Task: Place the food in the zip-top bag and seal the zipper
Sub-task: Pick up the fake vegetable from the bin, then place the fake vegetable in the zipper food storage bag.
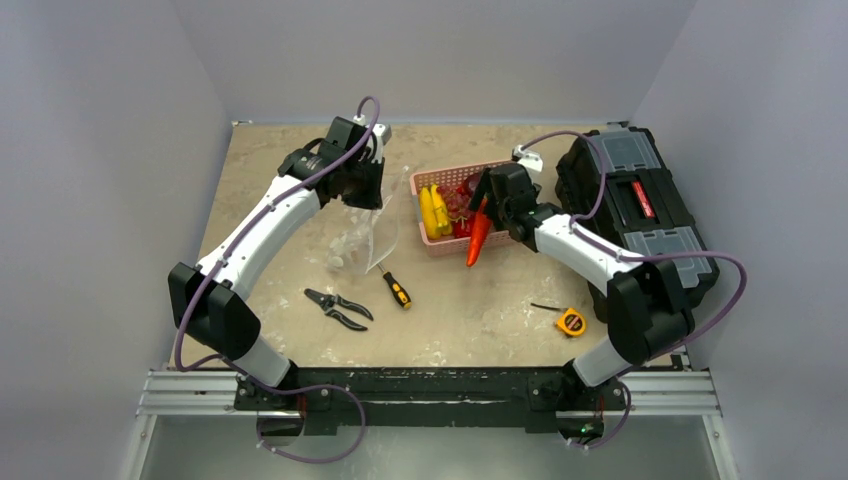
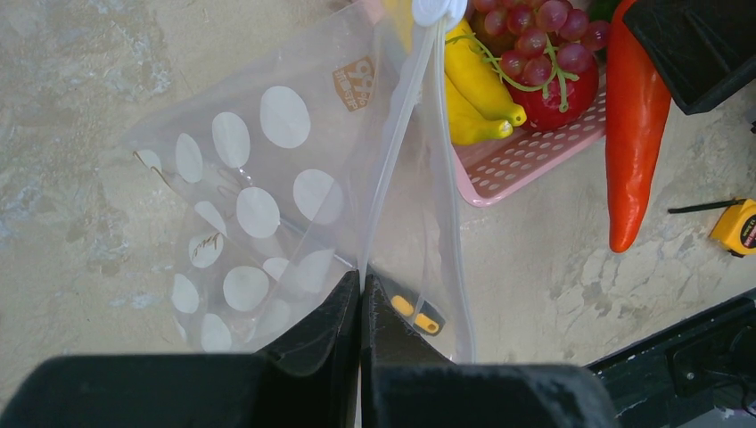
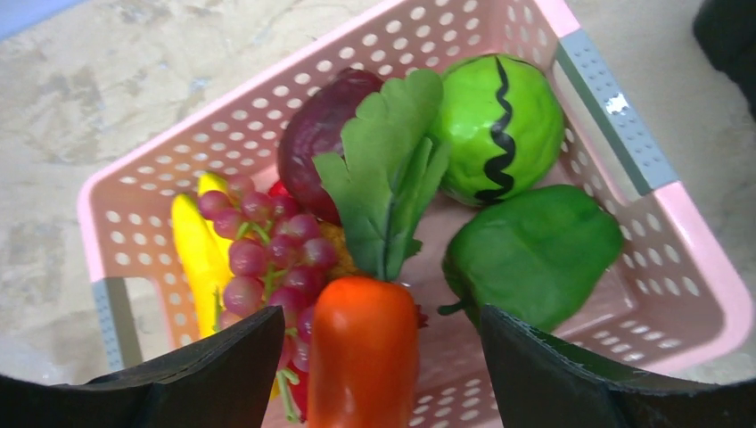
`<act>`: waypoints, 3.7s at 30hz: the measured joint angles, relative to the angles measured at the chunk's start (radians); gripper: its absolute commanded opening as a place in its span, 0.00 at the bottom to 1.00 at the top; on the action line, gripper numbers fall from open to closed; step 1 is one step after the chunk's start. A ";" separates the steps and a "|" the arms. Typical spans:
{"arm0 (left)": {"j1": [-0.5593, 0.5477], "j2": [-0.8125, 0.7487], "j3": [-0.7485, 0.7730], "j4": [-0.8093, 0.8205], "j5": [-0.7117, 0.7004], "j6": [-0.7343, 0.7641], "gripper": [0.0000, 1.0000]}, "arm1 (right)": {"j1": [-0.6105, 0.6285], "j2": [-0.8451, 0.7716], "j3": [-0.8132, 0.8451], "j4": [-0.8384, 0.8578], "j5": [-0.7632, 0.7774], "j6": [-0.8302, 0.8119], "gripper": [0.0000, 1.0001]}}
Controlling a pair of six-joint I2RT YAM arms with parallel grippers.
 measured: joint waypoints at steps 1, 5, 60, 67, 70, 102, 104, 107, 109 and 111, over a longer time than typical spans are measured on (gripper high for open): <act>0.000 0.000 0.000 0.000 0.001 0.000 0.00 | 0.000 0.000 0.003 -0.018 0.012 -0.004 0.82; 0.000 0.000 0.000 0.000 0.005 0.000 0.00 | 0.000 0.000 0.039 -0.103 0.031 -0.006 0.76; 0.000 -0.039 -0.016 0.024 0.029 -0.019 0.00 | 0.000 -0.235 -0.098 0.259 -0.722 -0.066 0.00; 0.000 -0.039 -0.027 0.031 0.029 -0.019 0.00 | 0.000 -0.324 -0.112 0.282 -0.843 0.045 0.00; 0.000 -0.039 -0.031 0.031 0.029 -0.019 0.00 | 0.006 -0.346 -0.114 0.303 -0.858 0.100 0.00; 0.050 -0.058 -0.064 0.084 0.173 -0.098 0.00 | 0.434 -0.035 -0.291 1.397 0.130 -0.022 0.00; 0.056 -0.058 -0.064 0.087 0.180 -0.103 0.00 | 0.436 -0.035 -0.275 1.396 0.145 -0.049 0.00; 0.063 -0.058 -0.064 0.092 0.190 -0.106 0.00 | 0.444 -0.033 -0.255 1.398 0.152 -0.095 0.00; 0.068 -0.058 -0.064 0.098 0.202 -0.109 0.00 | 0.459 -0.018 -0.244 1.414 0.165 -0.143 0.00; 0.071 -0.058 -0.064 0.103 0.210 -0.114 0.00 | 0.479 0.023 -0.222 1.437 0.172 -0.187 0.00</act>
